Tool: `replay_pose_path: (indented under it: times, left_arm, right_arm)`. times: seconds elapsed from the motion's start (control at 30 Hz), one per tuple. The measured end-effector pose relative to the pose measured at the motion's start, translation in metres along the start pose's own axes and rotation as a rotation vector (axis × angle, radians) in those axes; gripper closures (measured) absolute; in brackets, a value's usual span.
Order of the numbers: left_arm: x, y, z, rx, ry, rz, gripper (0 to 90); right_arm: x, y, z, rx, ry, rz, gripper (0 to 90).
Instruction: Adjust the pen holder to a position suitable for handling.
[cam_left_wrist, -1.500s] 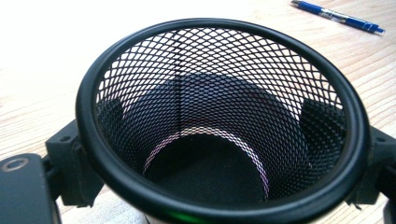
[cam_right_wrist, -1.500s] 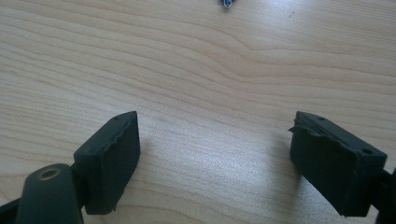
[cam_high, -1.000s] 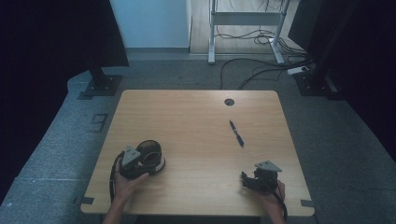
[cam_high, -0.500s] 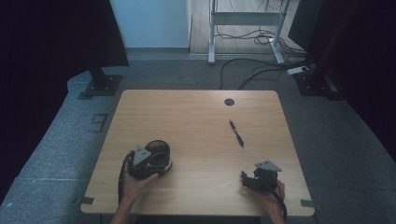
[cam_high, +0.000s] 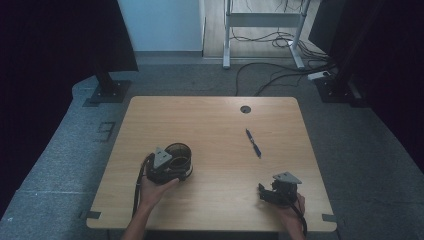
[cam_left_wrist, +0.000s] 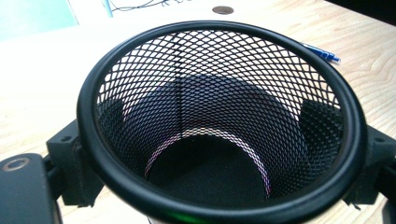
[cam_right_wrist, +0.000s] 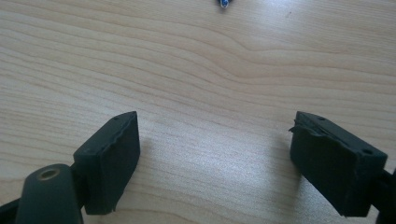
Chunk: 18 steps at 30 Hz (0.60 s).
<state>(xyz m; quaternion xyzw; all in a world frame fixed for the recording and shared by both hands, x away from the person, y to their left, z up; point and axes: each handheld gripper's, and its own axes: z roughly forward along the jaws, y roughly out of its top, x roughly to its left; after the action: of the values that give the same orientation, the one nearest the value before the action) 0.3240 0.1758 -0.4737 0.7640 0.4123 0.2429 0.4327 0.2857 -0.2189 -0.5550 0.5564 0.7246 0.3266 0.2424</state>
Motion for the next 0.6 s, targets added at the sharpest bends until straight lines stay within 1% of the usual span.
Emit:
replay_pose_path:
  times: [0.1, 0.2, 0.37, 0.47, 0.5, 0.53, 0.6]
  left_arm:
    - [0.002, 0.003, 0.005, 0.0, -0.002, -0.004, 9.5]
    - [0.003, 0.006, 0.011, 0.01, 0.007, -0.01, 9.6]
    - [0.002, 0.011, 0.019, 0.016, 0.008, 0.0, 9.6]
    - [0.001, 0.013, 0.025, 0.017, 0.0, -0.009, 9.6]
    - [0.0, 0.014, 0.029, 0.018, -0.003, -0.015, 9.5]
    - [0.0, 0.014, 0.029, 0.018, -0.003, -0.015, 9.6]
    - [-0.001, 0.015, 0.035, 0.022, -0.005, -0.014, 9.5]
  right_arm:
    - [0.0, 0.0, 0.0, 0.0, -0.001, 0.0, 15.3]
    - [0.0, 0.0, 0.0, 0.0, -0.001, 0.001, 15.3]
    - [0.0, 0.0, 0.0, 0.0, -0.001, 0.001, 15.3]
    - [0.0, 0.0, 0.0, 0.0, -0.001, 0.0, 15.3]
    - [0.0, 0.0, 0.0, 0.0, -0.001, 0.001, 15.3]
    - [0.0, 0.0, 0.0, 0.0, -0.001, 0.001, 15.3]
    - [0.0, 0.0, 0.0, 0.0, -0.001, 0.001, 15.3]
